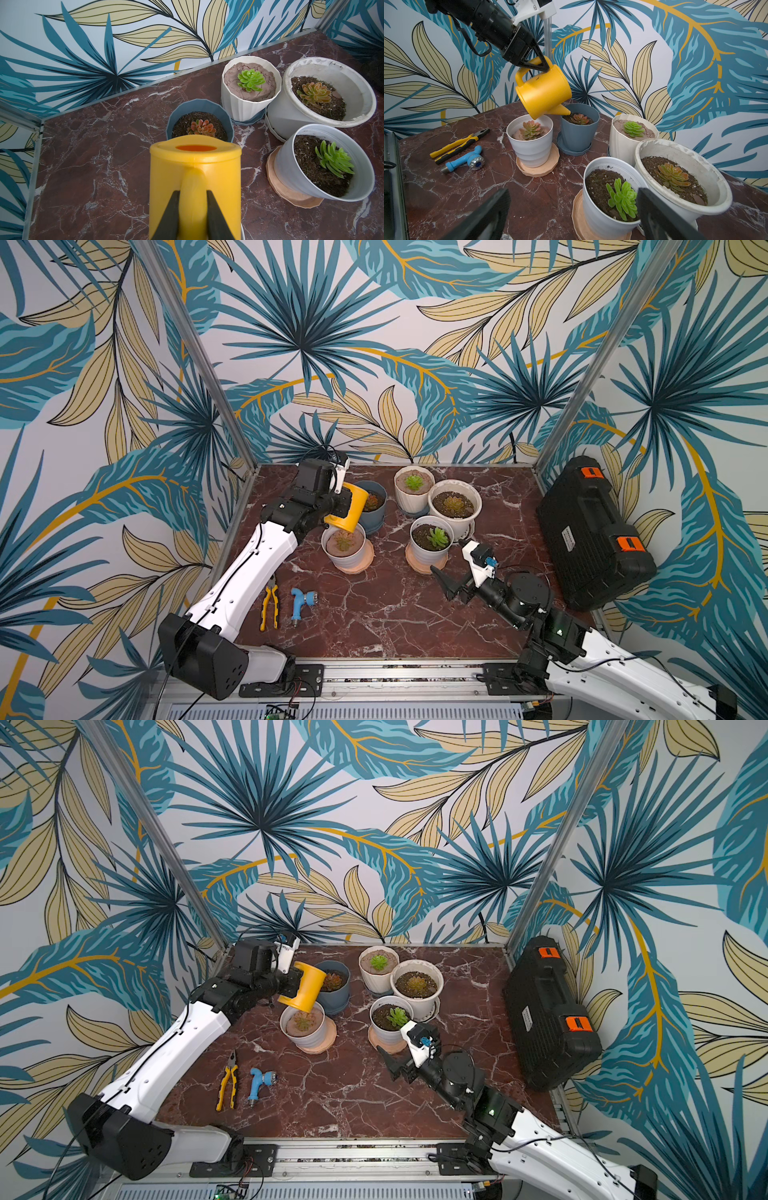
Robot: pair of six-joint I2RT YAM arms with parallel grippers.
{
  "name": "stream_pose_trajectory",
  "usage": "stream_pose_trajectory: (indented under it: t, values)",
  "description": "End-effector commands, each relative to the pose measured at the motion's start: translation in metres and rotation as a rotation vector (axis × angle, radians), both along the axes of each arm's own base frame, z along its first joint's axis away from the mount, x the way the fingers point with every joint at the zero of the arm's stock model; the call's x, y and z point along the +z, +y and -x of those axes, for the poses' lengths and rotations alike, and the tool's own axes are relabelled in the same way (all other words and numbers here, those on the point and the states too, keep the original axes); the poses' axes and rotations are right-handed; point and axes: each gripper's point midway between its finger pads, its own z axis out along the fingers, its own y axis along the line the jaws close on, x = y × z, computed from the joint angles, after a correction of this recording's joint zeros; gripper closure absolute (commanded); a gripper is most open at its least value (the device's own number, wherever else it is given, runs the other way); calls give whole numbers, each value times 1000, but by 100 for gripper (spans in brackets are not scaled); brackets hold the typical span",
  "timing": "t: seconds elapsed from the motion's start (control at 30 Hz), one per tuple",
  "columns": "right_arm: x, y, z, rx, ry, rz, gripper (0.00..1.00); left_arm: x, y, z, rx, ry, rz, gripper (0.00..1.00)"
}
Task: Water the succulent around the soil edge
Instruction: Water the soil of the potted plant with water.
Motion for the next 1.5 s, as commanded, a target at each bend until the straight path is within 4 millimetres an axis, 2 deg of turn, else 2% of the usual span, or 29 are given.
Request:
stream_pose_trajectory:
  t: [0.0, 0.27, 0.63, 1.07, 1.47]
  values:
    - [9, -1, 2, 4, -20, -12, 0, -9, -5, 1, -11, 18, 3, 100]
    - [9, -1, 2, 4, -20, -12, 0, -21, 0, -3, 13, 41, -29, 100]
    - [10, -2, 2, 3, -21, -14, 0, -24, -3, -1, 8, 60, -12, 100]
    - [10, -2, 3, 6, -21, -16, 1, -23, 8, 20, 14, 74, -19, 100]
    - [11, -2, 3, 7, -23, -19, 0, -14, 14, 31, 19, 60, -16, 100]
